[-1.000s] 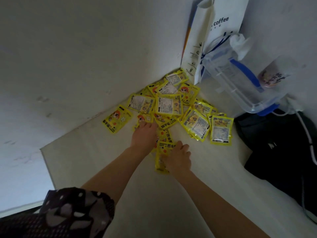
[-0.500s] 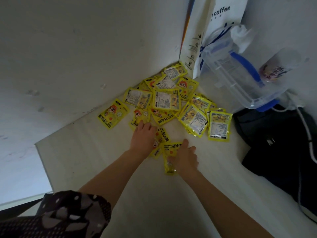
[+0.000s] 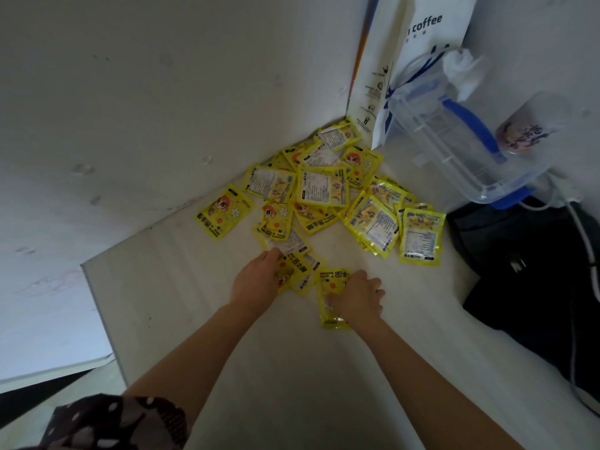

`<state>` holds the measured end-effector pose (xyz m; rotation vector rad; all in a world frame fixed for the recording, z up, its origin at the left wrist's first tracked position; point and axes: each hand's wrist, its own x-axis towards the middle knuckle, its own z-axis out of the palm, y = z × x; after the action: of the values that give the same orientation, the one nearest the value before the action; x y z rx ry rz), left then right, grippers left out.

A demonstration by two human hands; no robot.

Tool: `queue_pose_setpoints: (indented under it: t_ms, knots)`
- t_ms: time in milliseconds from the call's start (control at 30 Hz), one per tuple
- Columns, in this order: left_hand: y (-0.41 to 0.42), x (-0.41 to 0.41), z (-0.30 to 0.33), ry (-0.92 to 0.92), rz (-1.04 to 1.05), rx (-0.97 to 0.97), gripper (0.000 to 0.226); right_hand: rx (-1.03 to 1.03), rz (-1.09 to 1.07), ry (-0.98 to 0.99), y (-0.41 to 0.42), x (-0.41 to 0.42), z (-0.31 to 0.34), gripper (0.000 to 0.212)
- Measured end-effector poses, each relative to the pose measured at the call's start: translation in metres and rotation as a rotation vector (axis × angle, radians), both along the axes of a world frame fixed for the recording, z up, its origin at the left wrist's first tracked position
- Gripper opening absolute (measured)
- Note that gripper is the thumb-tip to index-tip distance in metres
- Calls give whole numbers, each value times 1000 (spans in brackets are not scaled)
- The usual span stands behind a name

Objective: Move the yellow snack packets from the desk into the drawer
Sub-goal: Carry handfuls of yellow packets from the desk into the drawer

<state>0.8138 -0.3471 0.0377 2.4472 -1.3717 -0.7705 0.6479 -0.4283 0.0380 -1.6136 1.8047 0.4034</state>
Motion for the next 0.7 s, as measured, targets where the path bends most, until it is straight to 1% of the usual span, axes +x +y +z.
queue_pose_setpoints:
  t_ms: [100,167,233,300,367,433,600,700]
  knots:
    - [8,8,1,15,55,-35,22,-3,-8,-26,5,4,2,59]
    - [13,16,3,28,94,-56,21,7,-45,-69,7,6,2,56]
    - [17,26,4,39,148,-66,23,6,-79,-105,7,5,1,56]
    - [20,39,6,45,226,-66,28,0,-66,-127,5,1,0,53]
    - [21,52,6,43,313,-72,35,8,-16,-130,1,-3,2,43]
    - [19,67,6,15,355,-81,41,-7,44,-128,-7,-6,5,34]
    - [-2,106,10,-36,358,-76,40,-173,185,-266,-46,-10,19,25]
    - [-17,124,11,-44,333,-46,43,-316,256,-313,-75,-11,26,26]
